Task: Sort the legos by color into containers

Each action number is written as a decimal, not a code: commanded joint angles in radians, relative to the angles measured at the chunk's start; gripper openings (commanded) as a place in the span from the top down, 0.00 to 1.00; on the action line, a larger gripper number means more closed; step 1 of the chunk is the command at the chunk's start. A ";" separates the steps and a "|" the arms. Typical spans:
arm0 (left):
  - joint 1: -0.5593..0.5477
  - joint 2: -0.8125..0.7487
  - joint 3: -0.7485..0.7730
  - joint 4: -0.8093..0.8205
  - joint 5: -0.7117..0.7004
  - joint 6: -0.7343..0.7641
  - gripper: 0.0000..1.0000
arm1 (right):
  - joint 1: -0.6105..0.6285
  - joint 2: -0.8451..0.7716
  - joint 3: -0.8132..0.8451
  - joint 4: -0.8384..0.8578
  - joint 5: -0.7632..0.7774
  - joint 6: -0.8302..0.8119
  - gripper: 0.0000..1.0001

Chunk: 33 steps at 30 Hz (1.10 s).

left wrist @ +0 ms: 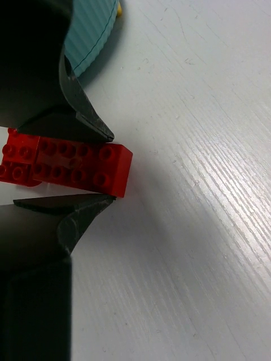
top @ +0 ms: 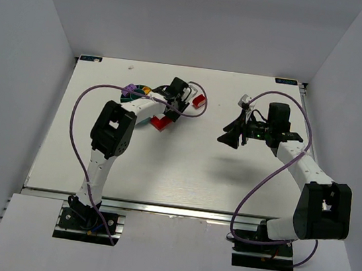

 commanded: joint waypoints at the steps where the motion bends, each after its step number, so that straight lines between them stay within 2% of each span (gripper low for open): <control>1: 0.008 -0.085 0.007 -0.018 0.037 -0.024 0.62 | -0.005 -0.030 0.002 0.023 -0.015 -0.006 0.35; 4: 0.008 -0.103 0.042 -0.014 0.072 -0.067 0.73 | -0.007 -0.030 0.002 0.026 -0.015 -0.003 0.34; 8: 0.020 -0.167 0.104 0.010 0.127 -0.145 0.81 | -0.007 -0.036 0.004 0.026 -0.014 -0.003 0.34; 11: 0.060 -0.240 0.064 0.074 0.198 -0.265 0.87 | -0.005 -0.043 0.006 0.023 -0.012 -0.009 0.34; 13: 0.107 -0.330 -0.019 0.149 0.248 -0.352 0.91 | -0.007 -0.044 0.004 0.021 -0.011 -0.008 0.34; 19: 0.229 -0.552 -0.258 0.324 0.333 -0.509 0.93 | -0.005 -0.036 -0.001 0.026 -0.014 -0.003 0.34; 22: 0.270 -0.620 -0.335 0.390 0.327 -0.515 0.94 | -0.005 -0.030 0.006 0.026 -0.015 -0.005 0.34; 27: 0.351 -0.679 -0.441 0.475 0.301 -0.511 0.96 | -0.004 -0.023 0.021 0.021 -0.015 -0.003 0.34; 33: 0.417 -0.663 -0.510 0.596 0.319 -0.511 0.96 | -0.004 -0.026 0.022 0.006 -0.012 -0.015 0.34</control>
